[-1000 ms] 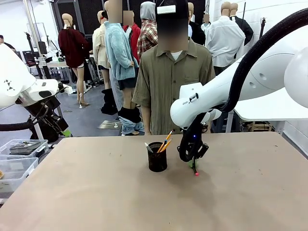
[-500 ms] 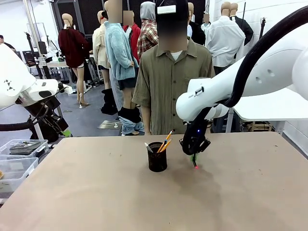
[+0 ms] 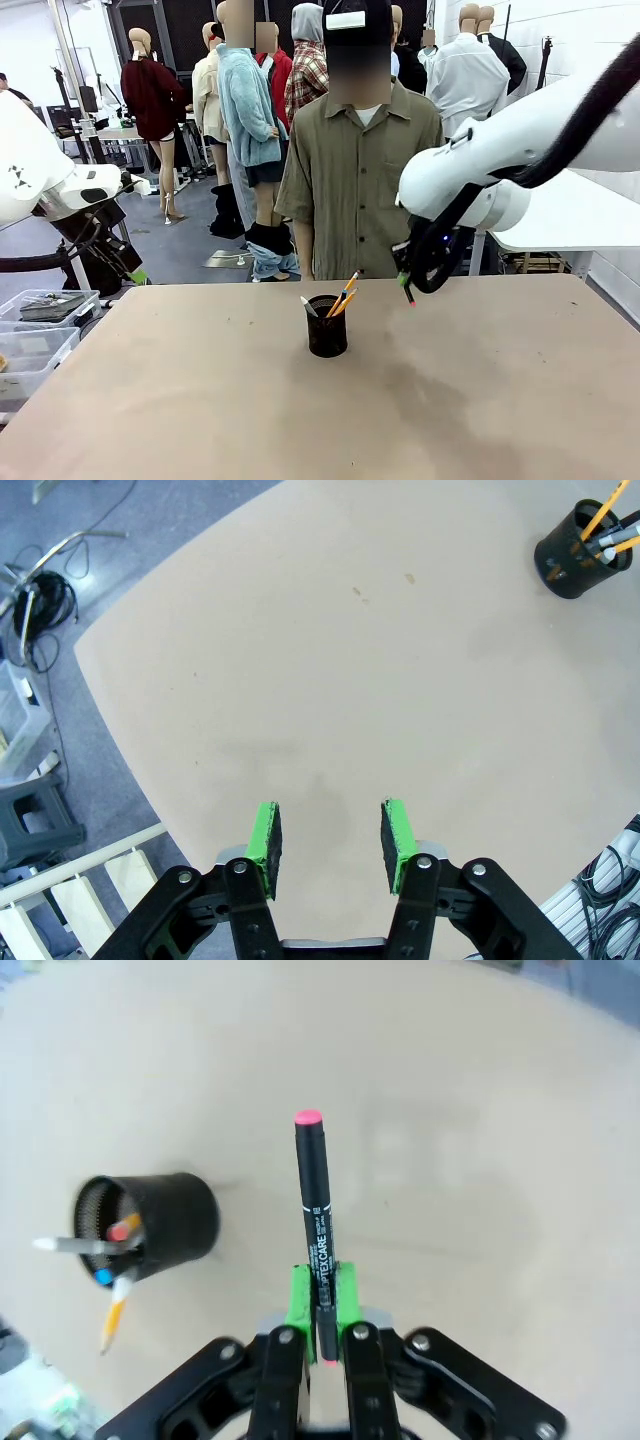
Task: Place the pens into the pen holder.
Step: Pick up a writing instrument from the table and place it into the Pen holder.
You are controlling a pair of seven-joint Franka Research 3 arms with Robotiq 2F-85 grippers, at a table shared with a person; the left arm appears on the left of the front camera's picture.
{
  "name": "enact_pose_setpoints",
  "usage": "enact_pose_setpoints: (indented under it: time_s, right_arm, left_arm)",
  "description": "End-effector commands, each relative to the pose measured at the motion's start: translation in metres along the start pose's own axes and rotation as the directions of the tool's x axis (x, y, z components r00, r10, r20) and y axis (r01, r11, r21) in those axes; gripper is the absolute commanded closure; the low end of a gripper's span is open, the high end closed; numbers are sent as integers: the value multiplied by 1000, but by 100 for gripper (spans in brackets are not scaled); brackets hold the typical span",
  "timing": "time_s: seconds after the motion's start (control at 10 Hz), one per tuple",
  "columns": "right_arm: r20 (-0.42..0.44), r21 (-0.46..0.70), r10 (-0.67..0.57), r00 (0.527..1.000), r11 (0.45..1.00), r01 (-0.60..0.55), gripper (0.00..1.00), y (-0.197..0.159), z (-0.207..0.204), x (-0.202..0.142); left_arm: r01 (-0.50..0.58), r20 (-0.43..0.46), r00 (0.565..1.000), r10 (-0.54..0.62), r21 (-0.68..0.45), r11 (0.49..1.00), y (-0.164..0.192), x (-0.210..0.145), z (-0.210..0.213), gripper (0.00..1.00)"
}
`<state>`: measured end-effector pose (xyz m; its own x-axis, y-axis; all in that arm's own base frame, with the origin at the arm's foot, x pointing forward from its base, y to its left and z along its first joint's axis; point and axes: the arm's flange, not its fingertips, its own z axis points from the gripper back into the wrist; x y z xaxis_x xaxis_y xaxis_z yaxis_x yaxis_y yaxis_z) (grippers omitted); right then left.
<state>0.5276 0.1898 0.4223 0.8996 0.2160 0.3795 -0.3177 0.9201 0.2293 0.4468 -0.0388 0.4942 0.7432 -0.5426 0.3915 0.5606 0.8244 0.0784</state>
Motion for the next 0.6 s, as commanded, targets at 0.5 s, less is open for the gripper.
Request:
enact_pose_setpoints:
  time_s: [0.5]
  right_arm:
    - [488, 91, 299, 820, 917, -388, 100, 38, 28, -18]
  left_arm:
    - [-4, -1, 1000, 4, 17, 1000, 1, 1, 0, 46]
